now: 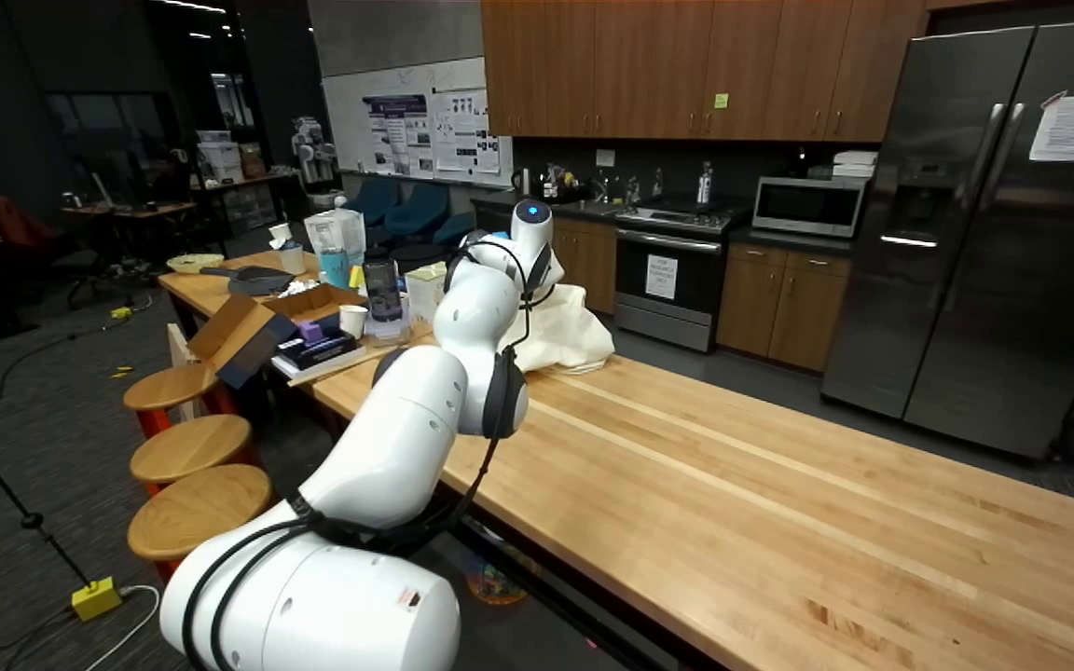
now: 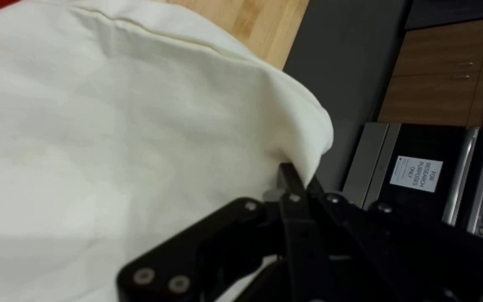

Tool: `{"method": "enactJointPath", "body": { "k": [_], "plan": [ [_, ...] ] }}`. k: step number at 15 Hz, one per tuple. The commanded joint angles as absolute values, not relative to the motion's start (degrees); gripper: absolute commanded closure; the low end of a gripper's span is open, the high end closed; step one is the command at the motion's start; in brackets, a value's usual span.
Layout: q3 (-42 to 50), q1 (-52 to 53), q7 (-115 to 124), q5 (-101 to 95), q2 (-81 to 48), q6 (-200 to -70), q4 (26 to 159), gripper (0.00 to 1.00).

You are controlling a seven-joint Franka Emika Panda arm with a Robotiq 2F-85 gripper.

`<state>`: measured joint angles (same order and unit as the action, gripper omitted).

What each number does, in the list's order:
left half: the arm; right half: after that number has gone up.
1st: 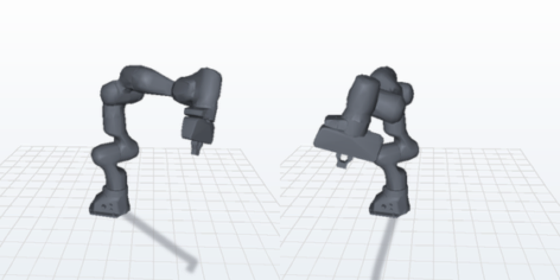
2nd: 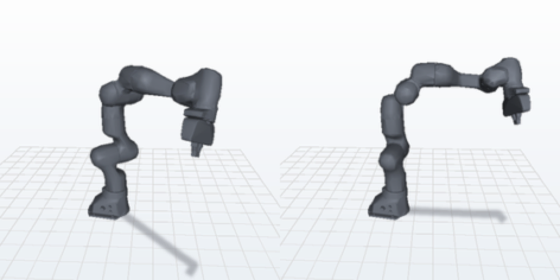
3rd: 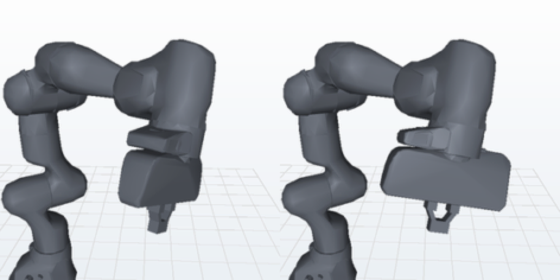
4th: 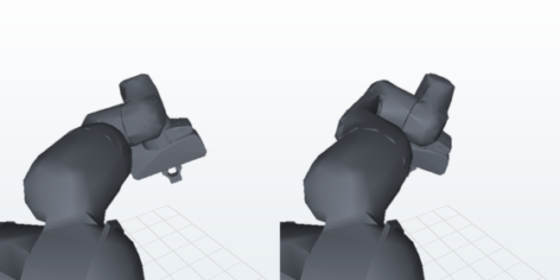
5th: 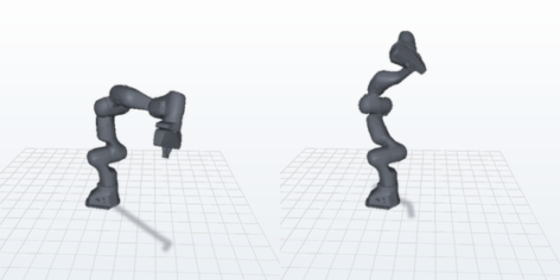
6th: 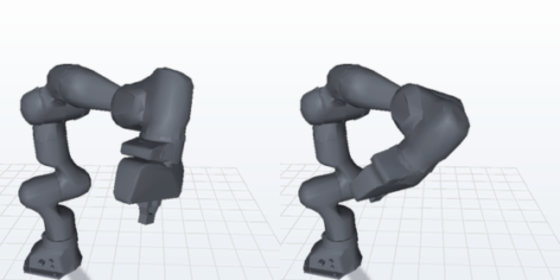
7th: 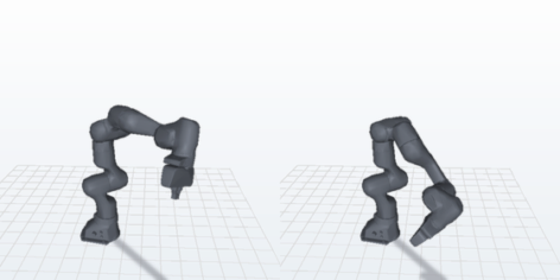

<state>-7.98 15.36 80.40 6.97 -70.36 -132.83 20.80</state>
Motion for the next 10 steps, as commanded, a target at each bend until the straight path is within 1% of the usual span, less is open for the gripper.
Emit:
{"method": "enactJointPath", "body": {
  "k": [1,4,10],
  "plan": [
    [-9.33,15.38,76.70,9.13,-68.24,-133.30,21.19,0.99],
    [-11.13,15.67,73.31,10.91,-67.23,-136.10,20.57,0.99],
    [-12.40,16.67,71.04,12.94,-63.47,-134.33,21.61,0.99]
  ]
}}
